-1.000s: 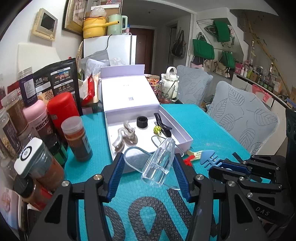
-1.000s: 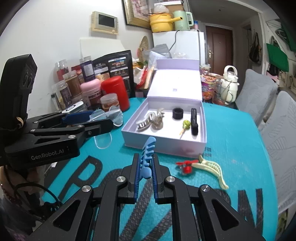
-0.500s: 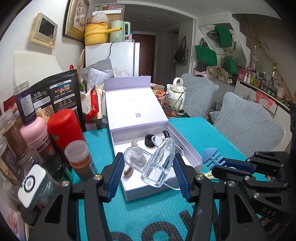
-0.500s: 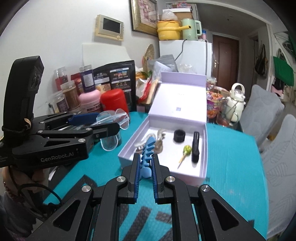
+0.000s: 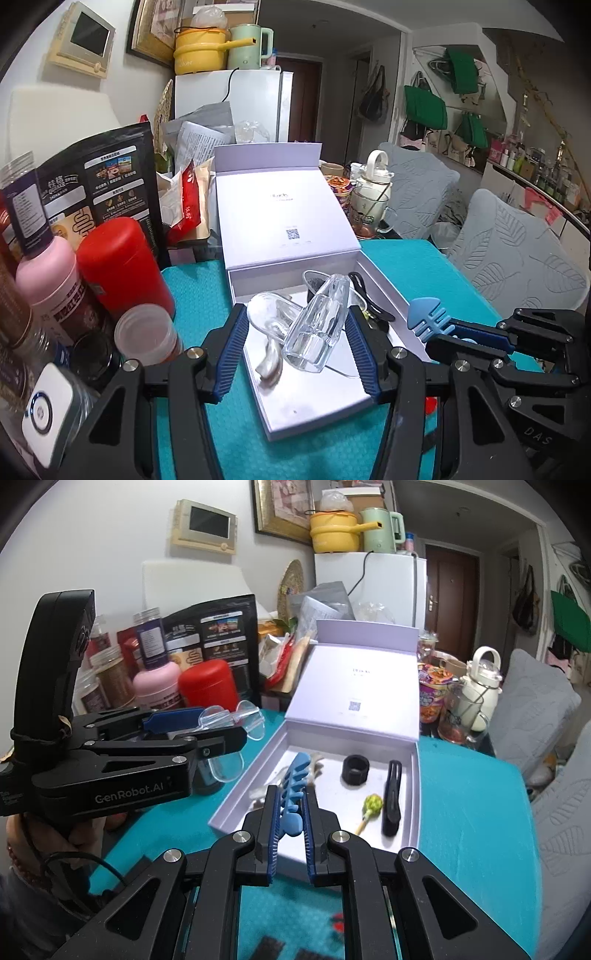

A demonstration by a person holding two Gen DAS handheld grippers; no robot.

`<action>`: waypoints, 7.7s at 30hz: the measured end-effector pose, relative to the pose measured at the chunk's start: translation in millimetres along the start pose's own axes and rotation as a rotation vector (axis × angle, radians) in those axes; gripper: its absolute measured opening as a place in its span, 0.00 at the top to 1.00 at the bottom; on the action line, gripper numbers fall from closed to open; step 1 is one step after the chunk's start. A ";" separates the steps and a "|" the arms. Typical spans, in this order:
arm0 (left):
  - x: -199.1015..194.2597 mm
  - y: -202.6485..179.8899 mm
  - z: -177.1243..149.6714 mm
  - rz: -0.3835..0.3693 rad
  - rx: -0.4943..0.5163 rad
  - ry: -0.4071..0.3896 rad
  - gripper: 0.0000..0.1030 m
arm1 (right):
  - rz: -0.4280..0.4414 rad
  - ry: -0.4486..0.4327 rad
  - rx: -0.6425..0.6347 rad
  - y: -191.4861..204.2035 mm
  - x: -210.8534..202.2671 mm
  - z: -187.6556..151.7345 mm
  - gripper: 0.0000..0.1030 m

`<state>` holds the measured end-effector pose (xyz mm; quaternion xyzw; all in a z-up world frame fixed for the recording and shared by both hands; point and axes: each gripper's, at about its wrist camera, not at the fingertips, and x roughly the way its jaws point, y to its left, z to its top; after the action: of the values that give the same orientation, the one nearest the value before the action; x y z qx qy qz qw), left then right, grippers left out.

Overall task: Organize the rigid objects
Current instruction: 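Lift the clear clip and blue fishbone clip and carry them toward the box, then lower both tools into the box and open them to release the clips, then withdraw both open tools from the box and move toward the red and cream clips, then grasp the red flower clip with left tool while right tool grasps the cream claw clip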

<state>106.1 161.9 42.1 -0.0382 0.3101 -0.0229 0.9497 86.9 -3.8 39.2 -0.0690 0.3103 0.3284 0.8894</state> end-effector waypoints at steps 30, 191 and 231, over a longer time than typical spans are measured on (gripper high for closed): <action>105.6 28.1 46.1 0.044 -0.105 0.053 0.48 | -0.034 0.017 0.045 -60.2 87.4 46.9 0.89; -31.4 -117.5 -92.0 -0.107 0.136 0.181 0.06 | -0.251 0.091 0.176 -59.1 -92.0 -128.8 0.31; 92.7 -123.1 -108.0 -0.245 0.150 0.371 0.18 | -0.094 0.277 0.120 -129.0 30.0 -132.6 0.62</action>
<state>114.7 26.8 -88.5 0.0001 0.4700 -0.1675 0.8666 118.3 -130.8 -94.9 -0.0746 0.4454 0.2545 0.8551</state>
